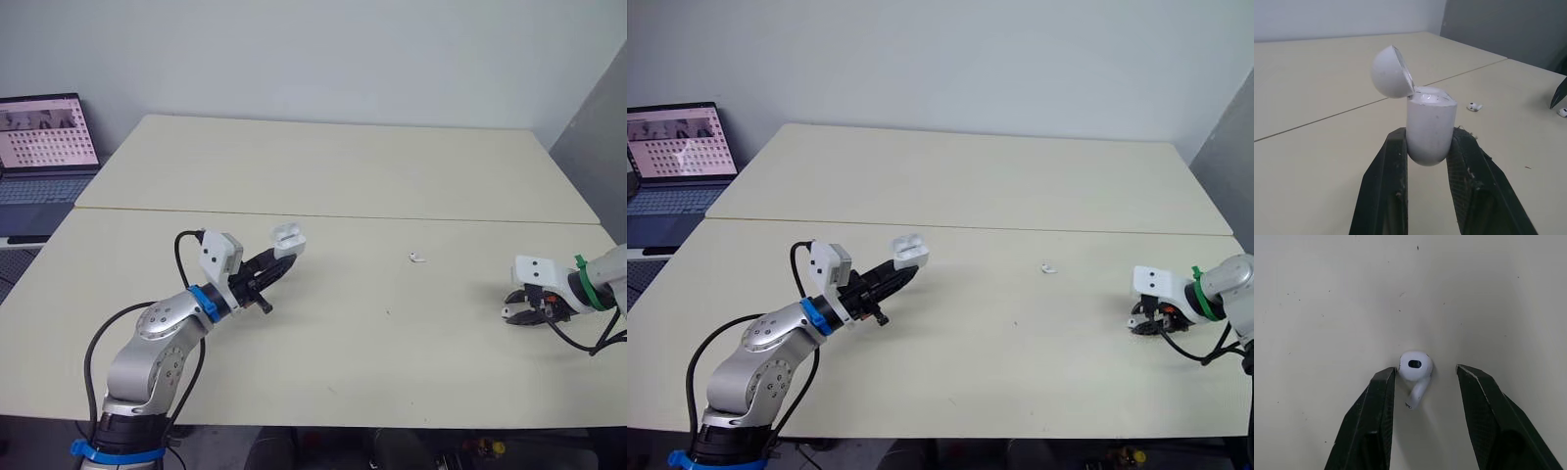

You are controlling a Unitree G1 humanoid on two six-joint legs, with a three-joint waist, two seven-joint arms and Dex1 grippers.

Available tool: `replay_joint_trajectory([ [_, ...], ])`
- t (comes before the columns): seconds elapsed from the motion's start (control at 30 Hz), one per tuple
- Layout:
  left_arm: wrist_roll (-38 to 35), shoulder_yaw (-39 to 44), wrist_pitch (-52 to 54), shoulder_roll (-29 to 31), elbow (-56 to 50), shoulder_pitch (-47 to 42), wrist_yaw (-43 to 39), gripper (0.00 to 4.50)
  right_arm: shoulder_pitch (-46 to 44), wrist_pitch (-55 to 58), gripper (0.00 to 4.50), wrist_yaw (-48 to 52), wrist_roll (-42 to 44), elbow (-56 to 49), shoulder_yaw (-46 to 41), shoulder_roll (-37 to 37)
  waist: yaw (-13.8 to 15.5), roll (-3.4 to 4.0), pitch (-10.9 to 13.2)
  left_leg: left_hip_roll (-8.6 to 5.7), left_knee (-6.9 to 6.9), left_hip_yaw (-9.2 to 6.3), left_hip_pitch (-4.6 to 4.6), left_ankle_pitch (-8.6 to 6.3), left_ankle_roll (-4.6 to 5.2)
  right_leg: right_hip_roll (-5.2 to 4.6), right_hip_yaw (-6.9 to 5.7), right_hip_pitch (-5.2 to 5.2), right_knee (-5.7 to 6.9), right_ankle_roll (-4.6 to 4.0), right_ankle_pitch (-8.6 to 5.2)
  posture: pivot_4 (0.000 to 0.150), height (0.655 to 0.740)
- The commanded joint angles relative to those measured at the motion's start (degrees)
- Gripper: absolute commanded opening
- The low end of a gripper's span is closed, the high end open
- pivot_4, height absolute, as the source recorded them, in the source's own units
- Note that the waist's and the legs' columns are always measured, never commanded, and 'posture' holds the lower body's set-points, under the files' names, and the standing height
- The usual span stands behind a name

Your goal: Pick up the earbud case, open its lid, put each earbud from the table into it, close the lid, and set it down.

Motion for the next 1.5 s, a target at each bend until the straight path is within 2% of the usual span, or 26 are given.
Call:
replay_joint_trajectory([
  [0.03, -0.75, 0.64, -0.45, 0.09, -2.81, -0.61, 0.05, 0.72, 0.98, 2.65, 2.01, 0.39, 0.2, -1.09, -0.35, 0.82, -0.01, 0.0, 0.0, 0.0, 0.0, 0.0, 0.0, 0.0, 0.0, 0.0, 0.0, 0.0, 0.0, 0.0, 0.0, 0.15, 0.74],
  [0.4, -0.37, 0.27, -0.87, 0.15, -2.51, -0.8, -0.21, 0.72, 0.5, 6.87, 2.01, 1.44, 0.75, -2.95, -1.07, 1.5, -0.02, 0.0, 0.0, 0.0, -0.07, -0.01, 0.0, 0.0, 0.0, 0.02, -0.01, -0.03, 0.0, 0.0, 0.0, 0.15, 0.74],
  [1.5, -0.05, -0.15, -1.39, -0.08, -1.97, -1.42, -0.64, 0.72, 0.15, 5.77, 2.01, 0.72, -0.04, -2.1, -1.26, 2.21, -0.2, 0.0, 0.0, 0.03, -0.08, 0.01, 0.01, 0.0, 0.0, 0.04, 0.01, -0.05, 0.01, 0.0, 0.0, 0.15, 0.74],
])
